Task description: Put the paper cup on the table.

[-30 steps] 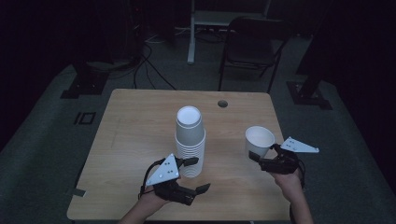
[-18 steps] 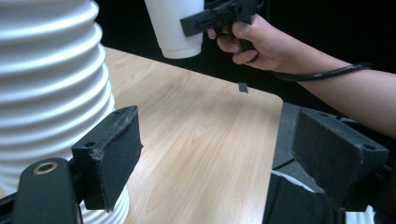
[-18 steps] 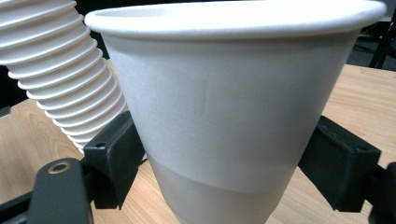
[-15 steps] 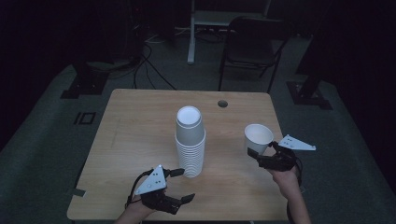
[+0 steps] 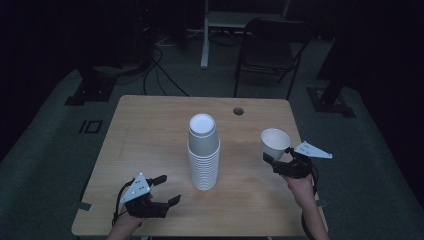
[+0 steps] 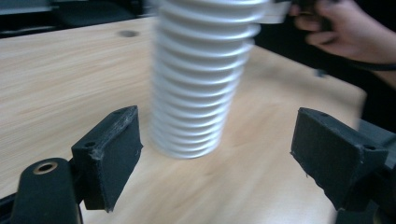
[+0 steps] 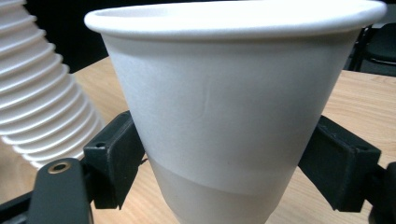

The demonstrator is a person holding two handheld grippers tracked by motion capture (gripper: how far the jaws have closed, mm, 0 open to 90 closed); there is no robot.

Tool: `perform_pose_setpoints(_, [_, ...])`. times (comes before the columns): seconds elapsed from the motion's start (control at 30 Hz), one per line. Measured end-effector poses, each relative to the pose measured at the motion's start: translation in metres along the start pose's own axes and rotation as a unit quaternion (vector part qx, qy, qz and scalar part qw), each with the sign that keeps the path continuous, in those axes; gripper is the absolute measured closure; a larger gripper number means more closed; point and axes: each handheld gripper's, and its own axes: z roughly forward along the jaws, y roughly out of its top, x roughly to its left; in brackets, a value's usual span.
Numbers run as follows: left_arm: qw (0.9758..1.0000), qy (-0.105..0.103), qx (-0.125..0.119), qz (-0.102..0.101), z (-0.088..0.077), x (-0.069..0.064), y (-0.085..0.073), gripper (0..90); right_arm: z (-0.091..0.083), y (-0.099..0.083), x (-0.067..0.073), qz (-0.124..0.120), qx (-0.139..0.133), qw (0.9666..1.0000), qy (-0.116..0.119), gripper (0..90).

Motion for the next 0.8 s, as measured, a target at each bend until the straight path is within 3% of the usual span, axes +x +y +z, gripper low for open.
perform_pose_setpoints(0.1, [0.9998, 0.014, -0.002, -0.014, -0.001, 0.011, -0.005, 16.5, 0.007, -0.001, -0.002, -0.001, -0.004, 0.9999, -0.011, 18.9])
perform_pose_setpoints(0.13, [0.9992, 0.029, 0.002, -0.026, -0.002, 0.020, -0.009, 16.5, 0.010, -0.002, -0.003, -0.004, -0.006, 0.9998, -0.018, 18.9])
perform_pose_setpoints(0.2, [0.9992, 0.029, 0.002, -0.026, -0.002, 0.020, -0.009, 16.5, 0.012, -0.002, -0.004, -0.006, -0.005, 0.9998, -0.021, 18.9])
perform_pose_setpoints(0.23, [0.9981, 0.049, 0.014, -0.035, -0.001, 0.029, -0.016, 16.5, 0.012, -0.002, -0.004, -0.006, -0.005, 0.9998, -0.021, 18.9])
perform_pose_setpoints(0.33, [0.9954, 0.078, 0.034, -0.045, -0.001, 0.039, -0.024, 14.9, 0.024, -0.004, -0.009, -0.001, 0.002, 0.9995, -0.033, 18.9])
perform_pose_setpoints(0.5, [0.9836, 0.156, 0.063, -0.066, -0.002, 0.054, -0.035, 12.4, 0.035, -0.008, -0.013, 0.005, 0.011, 0.9991, -0.041, 18.9])
perform_pose_setpoints(0.6, [0.9747, 0.194, 0.077, -0.081, -0.005, 0.064, -0.041, 8.8, 0.040, -0.009, -0.016, 0.008, 0.012, 0.9988, -0.047, 18.9])
perform_pose_setpoints(0.73, [0.9628, 0.232, 0.094, -0.102, -0.009, 0.074, -0.046, 2.1, 0.046, -0.011, -0.018, 0.005, 0.015, 0.9980, -0.061, 18.9])
perform_pose_setpoints(0.8, [0.9606, 0.238, 0.102, -0.101, -0.010, 0.077, -0.048, 2.1, 0.048, -0.012, -0.019, 0.005, 0.013, 0.9978, -0.065, 18.9])
